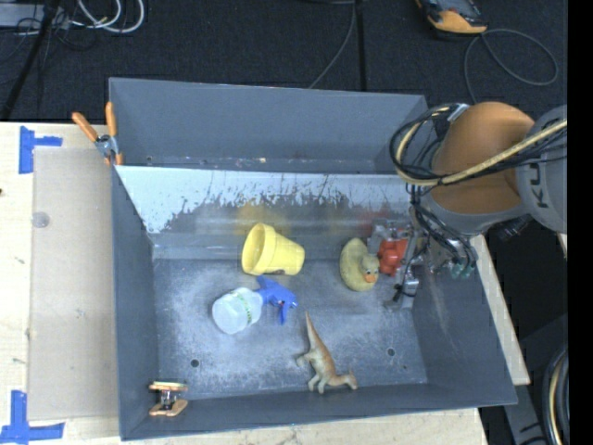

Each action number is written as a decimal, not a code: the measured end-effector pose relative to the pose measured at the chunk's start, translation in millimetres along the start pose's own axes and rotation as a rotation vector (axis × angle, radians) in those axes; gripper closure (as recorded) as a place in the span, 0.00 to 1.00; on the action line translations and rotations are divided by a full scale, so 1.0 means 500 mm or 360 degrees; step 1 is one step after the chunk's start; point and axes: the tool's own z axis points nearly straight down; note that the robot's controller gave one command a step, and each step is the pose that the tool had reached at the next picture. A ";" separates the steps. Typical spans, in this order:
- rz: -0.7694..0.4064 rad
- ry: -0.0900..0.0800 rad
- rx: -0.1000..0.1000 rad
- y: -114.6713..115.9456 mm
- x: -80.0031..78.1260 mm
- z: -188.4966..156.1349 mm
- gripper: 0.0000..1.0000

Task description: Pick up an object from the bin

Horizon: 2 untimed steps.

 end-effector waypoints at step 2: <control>0.0104 -0.0004 0.0001 0.004 -0.005 0.055 0.00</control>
Offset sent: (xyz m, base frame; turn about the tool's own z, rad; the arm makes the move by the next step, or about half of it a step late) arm -0.0092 0.1126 -0.0329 -0.0846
